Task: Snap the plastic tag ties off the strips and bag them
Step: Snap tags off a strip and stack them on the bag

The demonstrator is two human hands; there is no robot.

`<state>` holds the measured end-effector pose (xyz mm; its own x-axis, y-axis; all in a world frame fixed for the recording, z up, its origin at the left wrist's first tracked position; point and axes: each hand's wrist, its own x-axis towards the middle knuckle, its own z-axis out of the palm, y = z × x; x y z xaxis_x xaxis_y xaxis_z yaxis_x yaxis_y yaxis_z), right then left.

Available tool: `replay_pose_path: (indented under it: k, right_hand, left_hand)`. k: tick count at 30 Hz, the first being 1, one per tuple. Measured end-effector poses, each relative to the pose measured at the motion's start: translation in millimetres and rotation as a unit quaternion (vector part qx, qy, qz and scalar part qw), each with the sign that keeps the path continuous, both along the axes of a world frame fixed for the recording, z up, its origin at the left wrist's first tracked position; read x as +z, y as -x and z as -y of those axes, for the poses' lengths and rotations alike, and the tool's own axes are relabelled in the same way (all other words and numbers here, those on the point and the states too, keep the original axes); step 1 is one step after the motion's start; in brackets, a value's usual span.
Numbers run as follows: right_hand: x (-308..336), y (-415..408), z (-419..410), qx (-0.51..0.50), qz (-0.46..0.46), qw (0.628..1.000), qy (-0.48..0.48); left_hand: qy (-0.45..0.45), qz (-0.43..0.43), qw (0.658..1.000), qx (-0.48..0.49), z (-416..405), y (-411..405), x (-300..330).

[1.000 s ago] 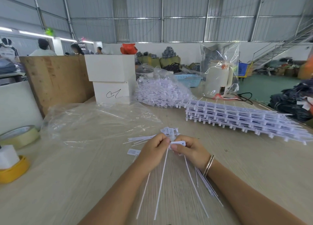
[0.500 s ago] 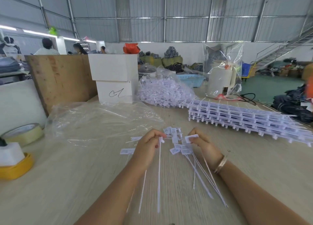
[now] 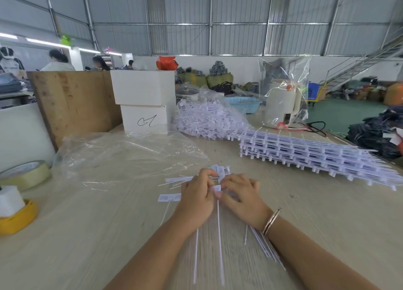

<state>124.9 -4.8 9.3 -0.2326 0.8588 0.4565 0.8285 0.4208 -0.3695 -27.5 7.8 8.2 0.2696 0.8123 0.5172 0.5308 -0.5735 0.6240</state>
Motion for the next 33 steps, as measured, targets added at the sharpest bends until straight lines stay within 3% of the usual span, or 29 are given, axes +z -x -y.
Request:
replay_pose_path:
  k: [5, 8, 11, 14, 17, 21, 28, 33]
  right_hand:
    - [3, -1, -3, -0.003, 0.01, 1.0, 0.02]
    - [5, -3, 0, -0.01, -0.067, 0.997, 0.022]
    - [6, -3, 1, 0.0, -0.112, 0.993, 0.031]
    - [7, -4, 3, 0.027, -0.116, 0.991, 0.059]
    - [6, -4, 3, 0.039, -0.061, 0.995, 0.073]
    - [4, -6, 2, 0.042, -0.065, 0.995, 0.06]
    - [7, -5, 3, 0.049, -0.089, 0.989, 0.106]
    - [8, -8, 2, 0.062, -0.104, 0.988, 0.095]
  left_hand:
    - [0.02, -0.014, 0.999, -0.026, 3, 2, 3]
    - [-0.014, -0.055, 0.998, 0.039, 0, 7, 3]
    - [0.006, -0.131, 0.988, 0.083, -5, 13, 5]
    - [0.004, -0.166, 0.984, 0.072, -5, 12, 6]
    - [-0.041, -0.183, 0.981, 0.057, -3, 12, 5]
    - [-0.024, -0.17, 0.985, -0.02, -1, 21, 5]
    - [-0.152, -0.252, 0.956, 0.012, -7, 17, 6]
    - [-0.169, -0.227, 0.959, 0.011, -11, 18, 8]
